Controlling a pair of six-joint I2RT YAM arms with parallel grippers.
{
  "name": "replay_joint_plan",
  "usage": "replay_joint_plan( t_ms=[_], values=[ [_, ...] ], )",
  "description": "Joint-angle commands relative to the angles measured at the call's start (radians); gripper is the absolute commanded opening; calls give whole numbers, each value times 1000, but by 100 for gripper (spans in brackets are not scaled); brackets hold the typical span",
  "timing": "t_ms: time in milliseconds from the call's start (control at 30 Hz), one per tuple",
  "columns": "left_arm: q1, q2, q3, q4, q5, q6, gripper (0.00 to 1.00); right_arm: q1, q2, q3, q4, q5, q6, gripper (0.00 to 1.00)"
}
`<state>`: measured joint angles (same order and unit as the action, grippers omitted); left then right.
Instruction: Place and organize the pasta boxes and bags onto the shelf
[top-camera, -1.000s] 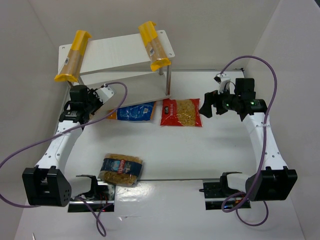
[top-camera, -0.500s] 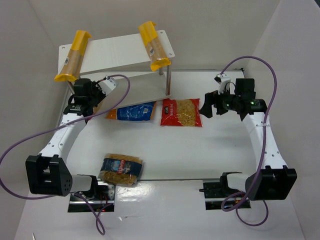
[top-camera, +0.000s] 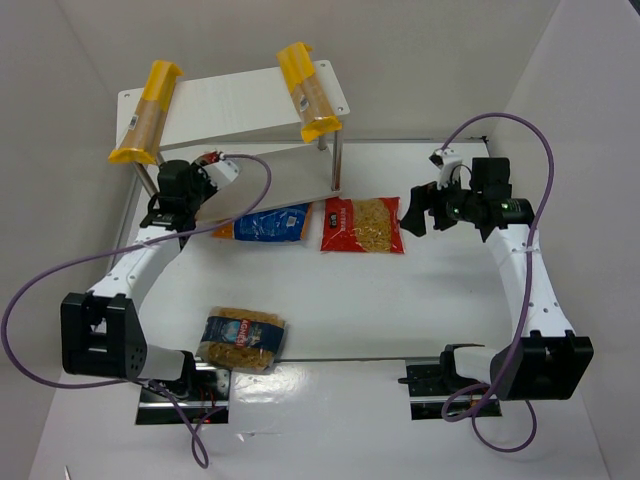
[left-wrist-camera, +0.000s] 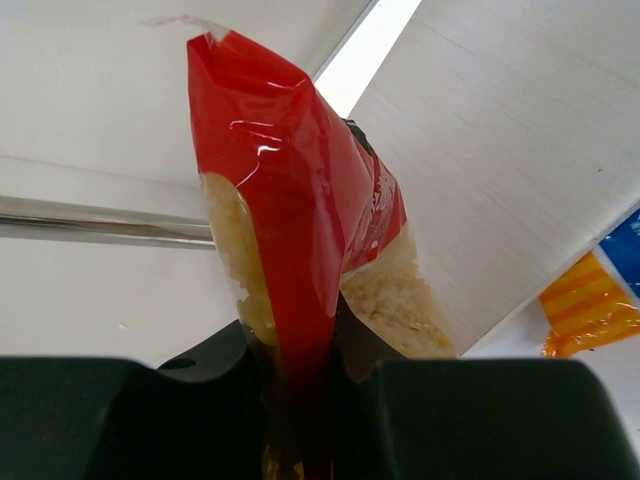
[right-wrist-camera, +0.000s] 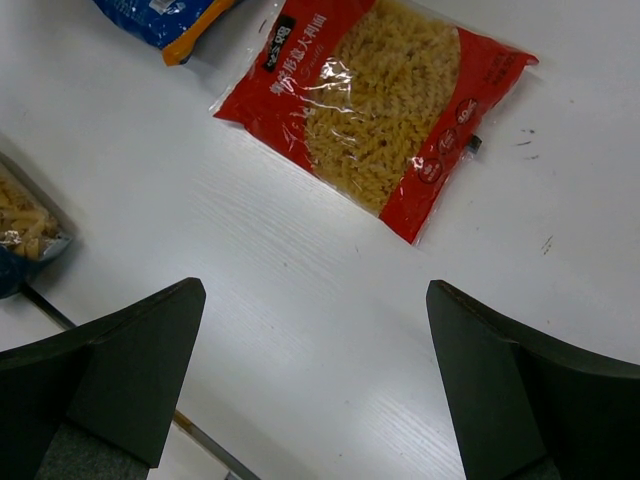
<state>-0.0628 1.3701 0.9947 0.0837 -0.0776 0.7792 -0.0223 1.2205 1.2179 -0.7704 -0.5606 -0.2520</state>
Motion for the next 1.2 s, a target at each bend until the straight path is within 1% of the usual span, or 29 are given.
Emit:
replay_joint_plan(
  t_ms=[0, 167, 200, 233, 267, 300, 333, 433, 467, 533, 567, 667, 700, 733, 933, 1033, 1167],
  values=[
    [3, 4, -8, 217, -28, 89, 1, -8, 1, -14, 34, -5, -12, 100],
    [3, 14, -47, 257, -62, 140, 3, -8, -9, -23, 43, 4, -12, 100],
    [3, 23, -62, 267, -73, 140, 4, -8, -9, -32, 43, 4, -12, 100],
    [3, 23, -74, 290, -73, 173, 4, -8, -9, -32, 43, 4, -12, 100],
    [3, 23, -88, 307, -82, 187, 6, -8, -18, -44, 43, 4, -12, 100],
    [3, 23, -109, 318, -82, 199, 9, -8, -18, -44, 43, 4, -12, 100],
    [3, 32, -110, 330, -93, 209, 16, -8, -18, -53, 43, 4, -21, 100],
    [3, 41, -120, 343, -102, 219, 24, -8, -27, -54, 43, 4, -21, 100],
    [3, 41, -131, 358, -102, 219, 31, -8, -27, -63, 43, 4, -21, 100],
    [3, 50, -131, 381, -113, 241, 39, -8, -36, -63, 43, 4, -21, 100],
    [3, 60, -142, 381, -113, 256, 47, -8, -36, -63, 43, 13, -21, 100],
    [3, 69, -142, 392, -122, 265, 54, -8, -36, -63, 43, 13, -21, 100],
    [3, 69, -142, 401, -122, 265, 58, -8, -45, -73, 43, 13, -21, 100],
    [3, 78, -142, 401, -122, 276, 63, -8, -46, -74, 43, 13, -21, 100],
    [3, 121, -133, 412, -133, 296, 65, -28, -64, -84, 43, 13, -21, 100],
    [3, 145, -133, 412, -133, 318, 67, -39, -64, -84, 43, 13, -21, 100],
    [3, 187, -87, 421, -152, 318, 67, -48, -64, -93, 43, 13, -21, 100]
  ],
)
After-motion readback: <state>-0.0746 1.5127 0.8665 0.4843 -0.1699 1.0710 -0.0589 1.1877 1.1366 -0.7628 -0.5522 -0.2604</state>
